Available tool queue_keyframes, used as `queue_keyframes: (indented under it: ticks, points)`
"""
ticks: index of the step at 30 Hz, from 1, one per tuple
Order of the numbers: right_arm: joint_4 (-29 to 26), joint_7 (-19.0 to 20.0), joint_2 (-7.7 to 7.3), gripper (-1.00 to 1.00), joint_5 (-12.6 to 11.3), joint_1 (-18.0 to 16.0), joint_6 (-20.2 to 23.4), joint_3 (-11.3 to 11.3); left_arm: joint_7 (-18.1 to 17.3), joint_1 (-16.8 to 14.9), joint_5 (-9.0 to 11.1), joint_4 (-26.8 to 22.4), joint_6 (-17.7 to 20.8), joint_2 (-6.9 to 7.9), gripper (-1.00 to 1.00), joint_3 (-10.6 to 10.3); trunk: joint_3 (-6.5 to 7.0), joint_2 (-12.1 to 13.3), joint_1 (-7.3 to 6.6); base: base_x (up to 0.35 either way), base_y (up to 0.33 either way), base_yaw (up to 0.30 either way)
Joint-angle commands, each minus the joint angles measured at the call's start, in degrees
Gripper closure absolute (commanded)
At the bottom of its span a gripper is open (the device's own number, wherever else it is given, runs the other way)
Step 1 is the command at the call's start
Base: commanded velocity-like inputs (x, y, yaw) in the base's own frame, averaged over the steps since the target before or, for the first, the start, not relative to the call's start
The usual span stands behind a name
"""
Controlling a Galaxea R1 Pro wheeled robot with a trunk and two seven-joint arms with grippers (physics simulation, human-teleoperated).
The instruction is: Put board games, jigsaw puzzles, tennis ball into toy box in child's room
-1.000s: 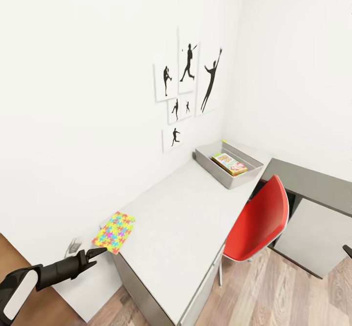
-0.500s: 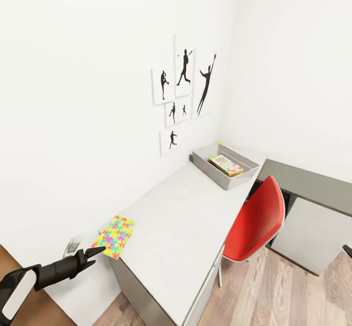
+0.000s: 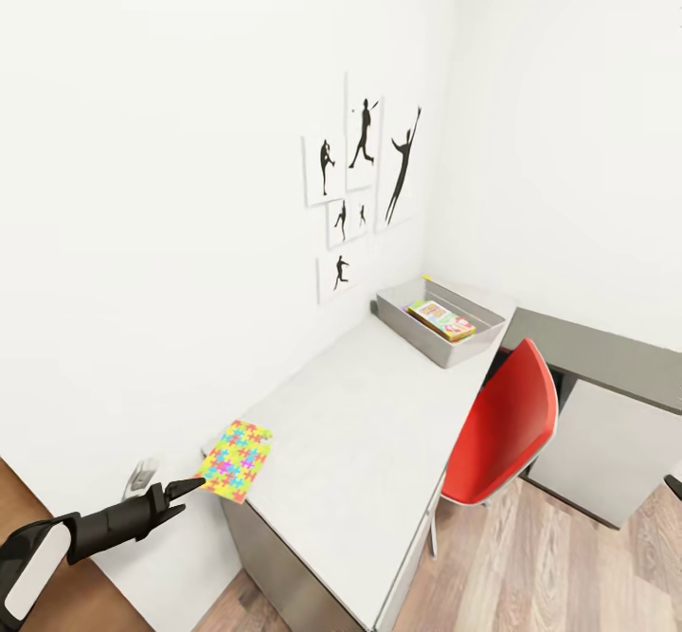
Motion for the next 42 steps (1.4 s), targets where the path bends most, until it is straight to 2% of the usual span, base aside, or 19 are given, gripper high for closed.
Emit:
queue_keyframes:
  ticks: [1, 13, 29, 42]
  points:
    - [0.0, 0.0, -0.02, -1.0, -0.2, 0.0, 0.6, 0.0, -0.1, 0.0, 0.0, 0.0, 0.3, -0.01, -1.0, 0.1, -0.04, -0.1, 0.02, -0.064, 0.116, -0.09]
    - [0.0, -0.1, -0.02, -1.0, -0.2, 0.0, 0.6, 0.0, -0.1, 0.0, 0.1, 0.0, 0.2, -0.05, -1.0, 0.1, 0.06, -0.1, 0.02, -0.011, 0.021, -0.016]
    - [0.0, -0.1, -0.03, -1.0, -0.2, 0.0, 0.6, 0.0, -0.1, 0.0, 0.0, 0.5, -0.4, -0.07, -1.0, 0.0, -2.81, -6.5, 3.53, 0.0, 0.0, 0.0]
    - [0.0, -0.1, 0.09, -1.0, -0.2, 0.0, 0.1, 0.0, -0.1, -0.1, 0.0, 1.1, -3.2, 0.04, -1.0, 0.0, -5.15, -11.7, 6.39, 0.0, 0.0, 0.0]
